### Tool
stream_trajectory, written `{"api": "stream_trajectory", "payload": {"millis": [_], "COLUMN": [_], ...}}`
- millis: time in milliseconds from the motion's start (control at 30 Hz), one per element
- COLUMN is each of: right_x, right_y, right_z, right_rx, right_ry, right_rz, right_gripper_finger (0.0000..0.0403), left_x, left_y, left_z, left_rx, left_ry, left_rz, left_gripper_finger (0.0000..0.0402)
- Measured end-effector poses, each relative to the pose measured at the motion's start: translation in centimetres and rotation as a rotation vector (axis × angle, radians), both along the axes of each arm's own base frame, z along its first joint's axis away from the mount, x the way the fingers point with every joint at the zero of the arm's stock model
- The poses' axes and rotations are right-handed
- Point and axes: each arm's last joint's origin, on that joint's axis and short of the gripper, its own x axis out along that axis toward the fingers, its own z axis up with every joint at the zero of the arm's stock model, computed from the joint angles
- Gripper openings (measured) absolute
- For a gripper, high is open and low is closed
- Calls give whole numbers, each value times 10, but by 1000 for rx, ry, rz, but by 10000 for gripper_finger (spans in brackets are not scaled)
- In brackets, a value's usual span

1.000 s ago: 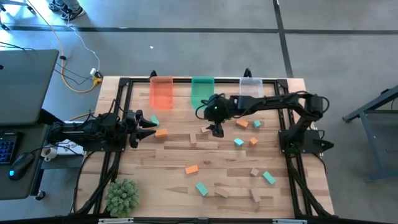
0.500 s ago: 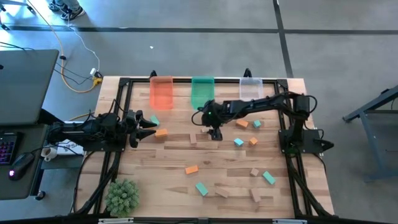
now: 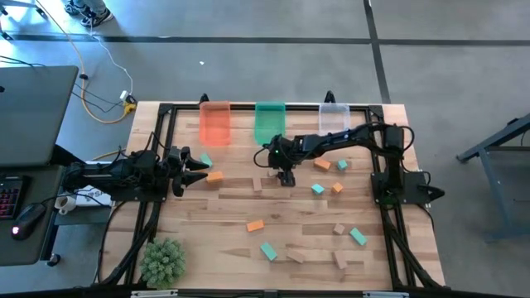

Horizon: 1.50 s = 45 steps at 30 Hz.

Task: Sort & place blocks by color
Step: Put the brown block into the white bin

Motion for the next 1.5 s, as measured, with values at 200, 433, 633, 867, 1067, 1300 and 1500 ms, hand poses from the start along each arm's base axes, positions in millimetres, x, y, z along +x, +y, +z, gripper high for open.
{"api": "stream_trajectory", "payload": {"millis": [200,433,633,867,1067,1300,1500], "right_x": [-1,-1,-1,-7,-12,-28,-53], "right_y": [0,0,0,8,22,34,33], "right_z": [-1,0,1,16,57,112,157], "right_rx": [33,74,144,288,263,129,-23], "right_ry": [13,17,21,29,-78,-249,-391], "right_rz": [-34,-114,-227,-295,-302,-381,-490], "right_gripper_finger": [206,104,96,96,96,96,96], "left_x": [0,0,0,0,0,0,0], "left_y": [0,0,0,0,0,1,1], "left_z": [0,0,0,0,0,0,0], "left_rx": [0,2,3,18,18,21,22], "left_ry": [0,1,0,3,3,3,0], "left_rz": [0,0,0,0,4,38,44], "left_gripper_finger": [179,179,179,179,179,179,179]}}
